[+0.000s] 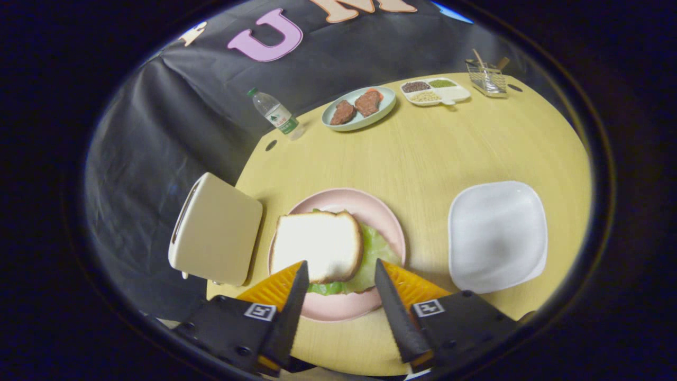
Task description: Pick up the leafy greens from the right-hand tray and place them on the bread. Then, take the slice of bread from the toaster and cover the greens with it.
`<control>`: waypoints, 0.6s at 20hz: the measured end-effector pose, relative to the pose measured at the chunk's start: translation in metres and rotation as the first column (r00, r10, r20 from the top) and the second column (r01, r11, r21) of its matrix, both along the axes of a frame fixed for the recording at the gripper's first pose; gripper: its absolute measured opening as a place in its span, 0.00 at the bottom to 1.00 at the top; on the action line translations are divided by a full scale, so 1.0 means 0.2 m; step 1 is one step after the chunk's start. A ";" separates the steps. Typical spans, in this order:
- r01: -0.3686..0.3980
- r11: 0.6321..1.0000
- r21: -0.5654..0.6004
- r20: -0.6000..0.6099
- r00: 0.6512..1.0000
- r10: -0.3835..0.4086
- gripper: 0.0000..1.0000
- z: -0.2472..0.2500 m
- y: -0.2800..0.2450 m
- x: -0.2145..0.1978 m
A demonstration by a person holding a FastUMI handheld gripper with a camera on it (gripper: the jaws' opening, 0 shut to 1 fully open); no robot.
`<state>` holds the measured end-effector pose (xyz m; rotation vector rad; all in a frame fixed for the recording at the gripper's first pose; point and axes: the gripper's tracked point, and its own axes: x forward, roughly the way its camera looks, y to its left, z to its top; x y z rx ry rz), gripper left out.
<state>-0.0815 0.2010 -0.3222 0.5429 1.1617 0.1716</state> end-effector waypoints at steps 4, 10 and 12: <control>0.001 1.000 -0.020 0.082 0.997 0.000 0.86 0.11 -0.12 0.05; 0.065 0.991 -0.121 0.302 0.953 -0.026 0.98 0.37 -0.44 0.20; 0.097 0.983 -0.156 0.369 0.929 -0.033 0.99 0.46 -0.56 0.24</control>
